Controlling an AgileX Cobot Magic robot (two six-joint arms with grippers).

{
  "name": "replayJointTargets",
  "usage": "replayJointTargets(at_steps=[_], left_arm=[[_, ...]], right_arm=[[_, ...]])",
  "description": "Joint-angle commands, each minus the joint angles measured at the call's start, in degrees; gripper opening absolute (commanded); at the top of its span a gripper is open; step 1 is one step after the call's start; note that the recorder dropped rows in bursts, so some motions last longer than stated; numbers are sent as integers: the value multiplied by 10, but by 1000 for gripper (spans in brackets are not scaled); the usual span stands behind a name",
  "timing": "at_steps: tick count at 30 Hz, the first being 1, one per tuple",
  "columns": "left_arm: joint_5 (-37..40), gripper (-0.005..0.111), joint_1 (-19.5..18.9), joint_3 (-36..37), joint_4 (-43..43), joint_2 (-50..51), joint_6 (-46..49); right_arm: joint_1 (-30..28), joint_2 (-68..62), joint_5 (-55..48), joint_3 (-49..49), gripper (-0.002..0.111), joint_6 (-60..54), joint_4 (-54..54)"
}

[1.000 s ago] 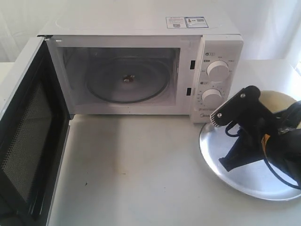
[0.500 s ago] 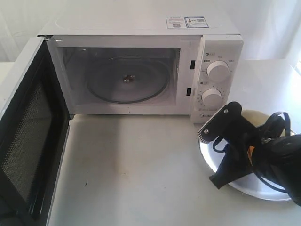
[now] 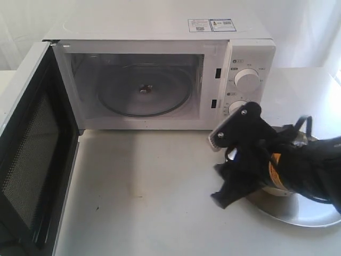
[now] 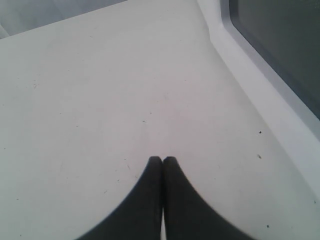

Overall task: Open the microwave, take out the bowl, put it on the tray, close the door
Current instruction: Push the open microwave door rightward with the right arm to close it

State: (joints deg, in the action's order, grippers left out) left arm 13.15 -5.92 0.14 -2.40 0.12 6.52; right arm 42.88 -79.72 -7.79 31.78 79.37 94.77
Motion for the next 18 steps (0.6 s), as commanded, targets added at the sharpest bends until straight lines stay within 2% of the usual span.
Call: replayJointTargets(at_steps=[1, 3, 5, 9, 12, 14, 16, 18], left_arm=[[1, 0, 4, -1, 4, -1, -3], [1, 0, 4, -1, 4, -1, -3], [1, 0, 4, -1, 4, -1, -3], [1, 0, 4, -1, 4, -1, -3], [1, 0, 4, -1, 4, -1, -3], [1, 0, 4, -1, 4, -1, -3], [1, 0, 4, -1, 4, -1, -3], [1, 0, 4, -1, 4, -1, -3]], right_arm=[[1, 31, 229, 55, 44, 3, -4], [1, 31, 247, 88, 34, 3, -37], [1, 30, 247, 115, 24, -11, -118], [1, 23, 308, 169, 2, -210, -310], [3, 0, 456, 203, 0, -364, -446], [15, -24, 538, 226, 0, -438, -497], [37, -52, 579, 259, 0, -485, -517], [60, -80, 576, 295, 0, -494, -512]])
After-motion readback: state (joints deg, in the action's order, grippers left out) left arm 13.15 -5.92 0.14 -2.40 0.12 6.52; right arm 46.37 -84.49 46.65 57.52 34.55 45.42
